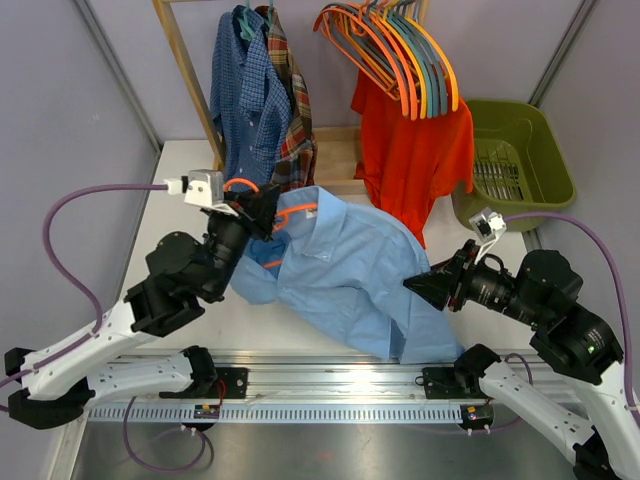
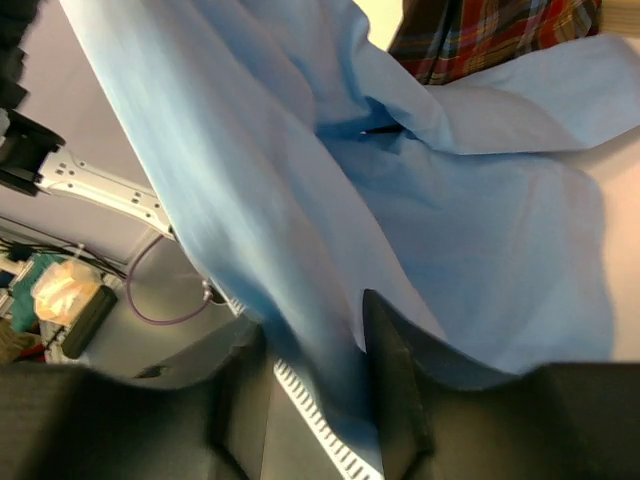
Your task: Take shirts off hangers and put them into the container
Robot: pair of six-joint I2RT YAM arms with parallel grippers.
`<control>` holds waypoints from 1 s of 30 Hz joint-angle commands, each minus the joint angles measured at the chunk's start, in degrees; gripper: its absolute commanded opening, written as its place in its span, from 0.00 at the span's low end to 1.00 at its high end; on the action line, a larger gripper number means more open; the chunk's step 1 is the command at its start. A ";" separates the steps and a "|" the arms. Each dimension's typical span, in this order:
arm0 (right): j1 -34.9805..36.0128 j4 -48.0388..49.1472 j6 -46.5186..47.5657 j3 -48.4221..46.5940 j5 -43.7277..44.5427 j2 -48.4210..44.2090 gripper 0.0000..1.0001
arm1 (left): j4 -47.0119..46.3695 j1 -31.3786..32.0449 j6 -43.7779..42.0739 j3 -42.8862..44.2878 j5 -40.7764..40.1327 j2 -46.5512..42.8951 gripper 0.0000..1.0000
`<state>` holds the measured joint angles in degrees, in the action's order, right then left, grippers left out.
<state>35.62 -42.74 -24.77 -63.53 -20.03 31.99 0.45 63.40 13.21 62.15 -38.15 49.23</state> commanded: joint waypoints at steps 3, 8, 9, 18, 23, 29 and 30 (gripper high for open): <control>-0.02 -0.14 1.40 -0.28 1.39 -0.43 0.00 | -1.86 -1.87 -3.28 2.54 -6.76 0.16 0.00; -0.02 -3.48 0.70 -3.96 15.67 -3.33 0.00 | 5.51 -1.96 1.37 -1.50 -7.63 0.60 0.00; -0.02 -4.79 0.34 -4.58 19.21 -4.12 0.00 | 7.09 -1.96 2.51 -2.64 -8.16 -0.09 0.00; -0.02 -15.98 -11.88 -4.07 56.16 -7.65 0.00 | 20.45 -1.87 9.46 -13.29 -13.44 -19.34 0.00; 0.07 -9.66 -9.86 2.42 42.94 -1.15 0.00 | 20.65 -1.87 8.58 -11.88 -12.04 -24.09 0.00; 0.07 5.72 -6.08 10.43 22.09 6.50 0.00 | 9.33 -1.87 9.99 -16.44 -4.14 -22.70 0.00; 0.15 6.87 -5.29 11.22 20.31 7.20 0.00 | 3.74 -1.96 10.43 -17.40 -2.82 -22.17 0.00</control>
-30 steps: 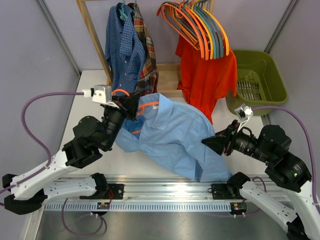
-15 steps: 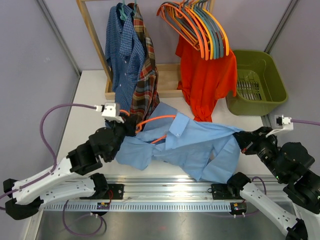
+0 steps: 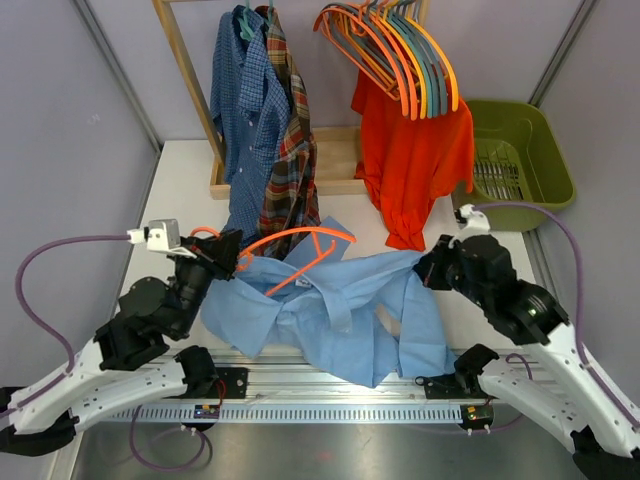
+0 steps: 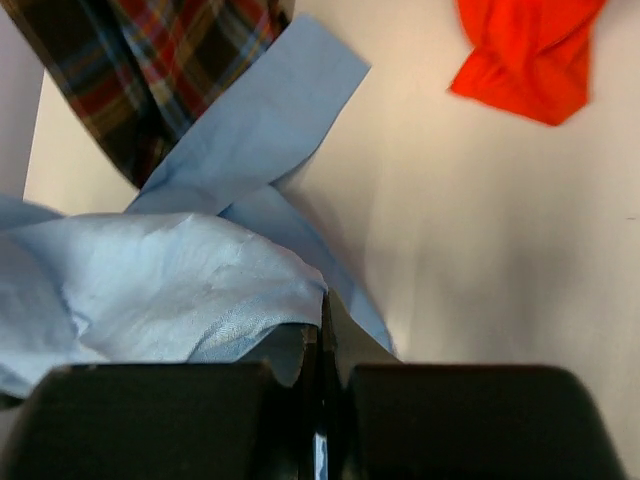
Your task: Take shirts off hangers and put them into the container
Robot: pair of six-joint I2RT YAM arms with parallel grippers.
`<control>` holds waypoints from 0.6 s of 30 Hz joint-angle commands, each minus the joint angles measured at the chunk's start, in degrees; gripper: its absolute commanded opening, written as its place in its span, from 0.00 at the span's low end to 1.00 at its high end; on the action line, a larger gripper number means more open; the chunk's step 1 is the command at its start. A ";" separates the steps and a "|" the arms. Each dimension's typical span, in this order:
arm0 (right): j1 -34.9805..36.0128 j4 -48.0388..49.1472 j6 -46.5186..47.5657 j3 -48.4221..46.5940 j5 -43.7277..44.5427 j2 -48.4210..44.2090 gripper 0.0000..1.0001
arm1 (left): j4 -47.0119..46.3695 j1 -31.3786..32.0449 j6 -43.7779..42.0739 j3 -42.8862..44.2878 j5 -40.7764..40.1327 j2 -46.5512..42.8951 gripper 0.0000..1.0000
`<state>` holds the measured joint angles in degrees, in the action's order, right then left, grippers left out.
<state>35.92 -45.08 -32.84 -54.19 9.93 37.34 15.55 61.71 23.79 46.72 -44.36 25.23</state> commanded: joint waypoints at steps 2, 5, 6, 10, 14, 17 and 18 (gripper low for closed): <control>0.37 11.67 3.57 3.91 -13.34 3.43 0.00 | -17.80 -0.28 0.55 -5.05 6.38 2.97 0.00; 2.83 13.26 5.33 4.01 -14.59 6.33 0.00 | -30.11 -0.28 0.47 -6.38 8.67 7.01 0.00; 3.79 13.52 6.11 3.92 -14.94 8.51 0.00 | -35.62 -0.28 0.03 -6.20 8.94 9.72 0.00; 10.55 14.15 6.30 3.40 -11.80 13.70 0.00 | -48.06 -0.28 -1.55 -3.58 12.18 14.91 0.00; 12.50 11.43 5.60 2.17 -6.44 18.46 0.00 | -46.67 -0.36 -0.76 0.30 16.84 16.60 0.00; 12.86 5.82 4.72 1.20 -1.79 20.92 0.00 | -41.67 -0.45 -0.23 1.10 20.79 13.27 0.00; 12.77 4.40 4.11 0.76 -0.37 21.62 0.00 | -39.13 -0.37 -0.58 0.31 21.85 11.96 0.00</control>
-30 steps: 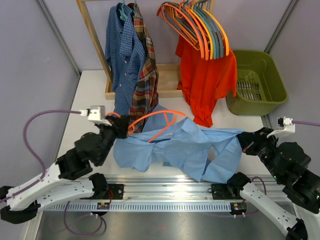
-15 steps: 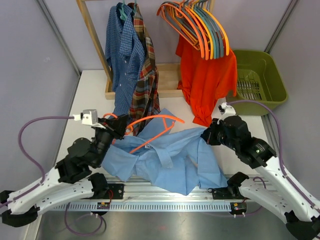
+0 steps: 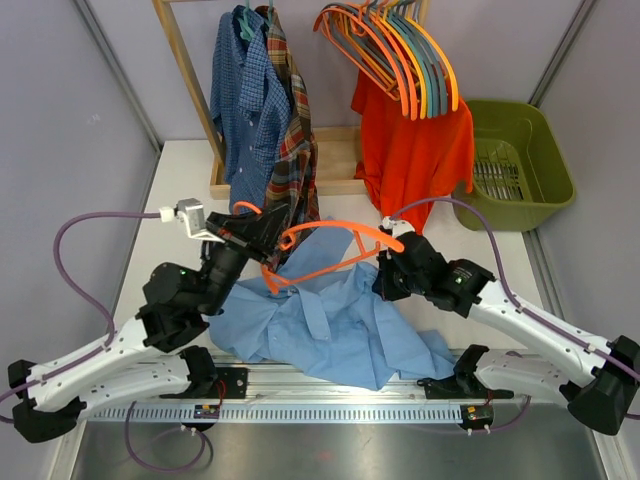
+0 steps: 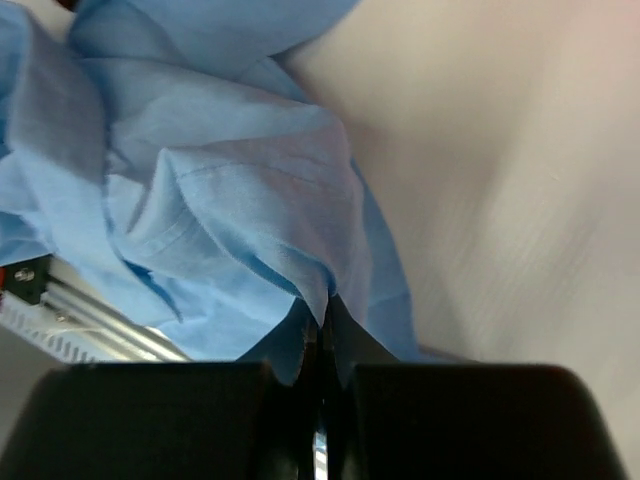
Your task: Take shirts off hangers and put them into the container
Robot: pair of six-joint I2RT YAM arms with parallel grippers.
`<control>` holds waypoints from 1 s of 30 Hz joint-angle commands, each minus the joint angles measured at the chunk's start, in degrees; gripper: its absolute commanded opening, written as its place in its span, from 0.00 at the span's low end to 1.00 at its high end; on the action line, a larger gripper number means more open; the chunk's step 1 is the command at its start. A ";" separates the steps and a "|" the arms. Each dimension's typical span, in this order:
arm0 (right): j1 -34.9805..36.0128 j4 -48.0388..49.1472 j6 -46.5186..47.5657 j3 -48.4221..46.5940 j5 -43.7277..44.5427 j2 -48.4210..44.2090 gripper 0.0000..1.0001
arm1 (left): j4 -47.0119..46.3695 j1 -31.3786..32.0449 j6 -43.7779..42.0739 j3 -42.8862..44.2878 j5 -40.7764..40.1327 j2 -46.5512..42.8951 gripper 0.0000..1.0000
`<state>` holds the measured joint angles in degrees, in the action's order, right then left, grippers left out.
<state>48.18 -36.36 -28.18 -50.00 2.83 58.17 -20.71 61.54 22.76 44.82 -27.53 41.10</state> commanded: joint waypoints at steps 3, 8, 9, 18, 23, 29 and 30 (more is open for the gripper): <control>0.68 -9.33 -0.56 -5.28 10.35 0.02 0.17 | 6.06 -0.28 -1.31 1.15 9.33 -9.19 0.00; 0.86 -14.08 3.39 -11.15 10.01 -8.50 0.83 | 24.09 -0.37 -2.29 0.36 15.83 -13.42 0.00; 0.86 -14.61 5.40 -12.65 9.31 -10.69 0.88 | 25.53 -0.37 -2.11 -0.16 16.71 -13.33 0.00; 0.86 -22.97 10.69 -28.57 7.38 -12.11 0.89 | 29.15 -0.98 -3.07 -4.56 26.29 -8.86 0.00; 0.86 -18.76 11.05 -28.14 -8.59 -13.43 0.88 | 24.51 -3.87 -2.99 -3.77 29.46 -1.40 0.00; 0.86 -16.03 9.56 -22.25 -15.39 -13.79 0.86 | 18.88 -8.89 -2.90 0.97 34.29 7.93 0.00; 0.86 -15.50 9.29 -21.64 -16.01 -13.96 0.86 | 18.25 -9.07 -3.07 1.58 34.82 10.38 0.00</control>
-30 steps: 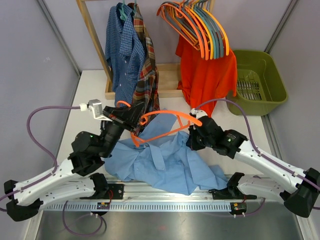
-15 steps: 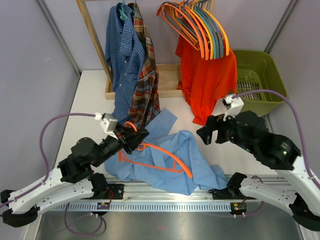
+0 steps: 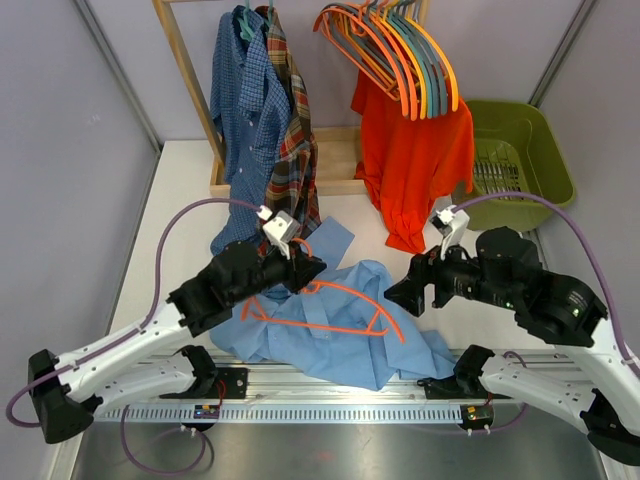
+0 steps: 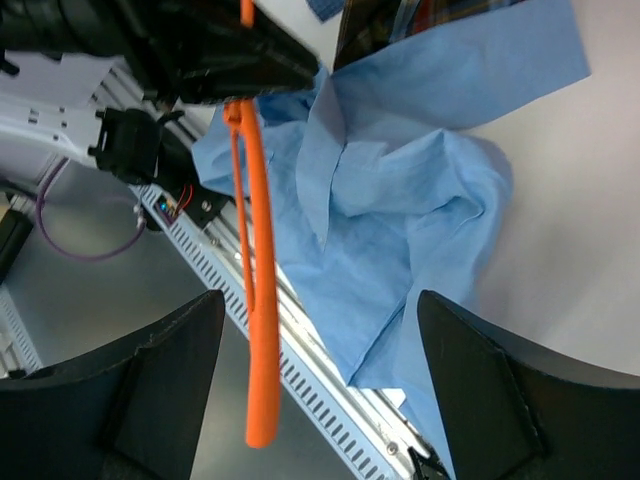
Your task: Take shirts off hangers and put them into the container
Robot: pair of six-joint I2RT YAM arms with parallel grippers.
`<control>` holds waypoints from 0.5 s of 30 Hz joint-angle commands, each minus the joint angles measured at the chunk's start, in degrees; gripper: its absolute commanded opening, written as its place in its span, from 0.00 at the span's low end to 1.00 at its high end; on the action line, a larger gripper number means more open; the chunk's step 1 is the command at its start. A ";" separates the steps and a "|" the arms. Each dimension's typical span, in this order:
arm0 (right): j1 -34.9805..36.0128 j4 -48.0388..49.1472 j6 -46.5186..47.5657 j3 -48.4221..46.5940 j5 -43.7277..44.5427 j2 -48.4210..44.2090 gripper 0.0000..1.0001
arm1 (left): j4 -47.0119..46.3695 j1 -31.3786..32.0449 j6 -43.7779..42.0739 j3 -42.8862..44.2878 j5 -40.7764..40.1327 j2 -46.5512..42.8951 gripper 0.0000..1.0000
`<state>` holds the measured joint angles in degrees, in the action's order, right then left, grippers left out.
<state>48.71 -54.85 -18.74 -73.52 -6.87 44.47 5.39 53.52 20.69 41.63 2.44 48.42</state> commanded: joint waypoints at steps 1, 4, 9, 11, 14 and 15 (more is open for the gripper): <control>0.42 3.34 -0.50 3.10 -7.53 -0.26 0.85 | -8.28 -1.39 -1.09 6.00 5.29 4.04 0.00; 0.33 5.45 -1.56 5.74 -9.38 -0.52 0.85 | -10.13 -2.45 -1.26 7.32 6.43 7.38 0.00; 0.34 6.51 -2.00 8.39 -9.74 -0.43 0.79 | -11.89 -3.16 -1.09 10.40 8.11 9.93 0.00; 0.42 6.95 -2.00 9.00 -9.65 -0.17 0.55 | -11.72 -3.16 -1.09 11.28 8.55 10.81 0.00; 0.33 6.95 -2.09 8.57 -8.07 0.36 0.03 | -11.02 -3.16 -1.18 12.42 8.99 11.69 0.00; 0.33 6.95 -2.00 8.39 -7.89 0.70 0.00 | -10.66 -3.16 -1.09 12.95 8.81 11.78 0.00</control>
<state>48.77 -50.59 -20.82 -64.47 -14.94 44.75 -1.41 50.28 19.49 50.81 8.54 59.83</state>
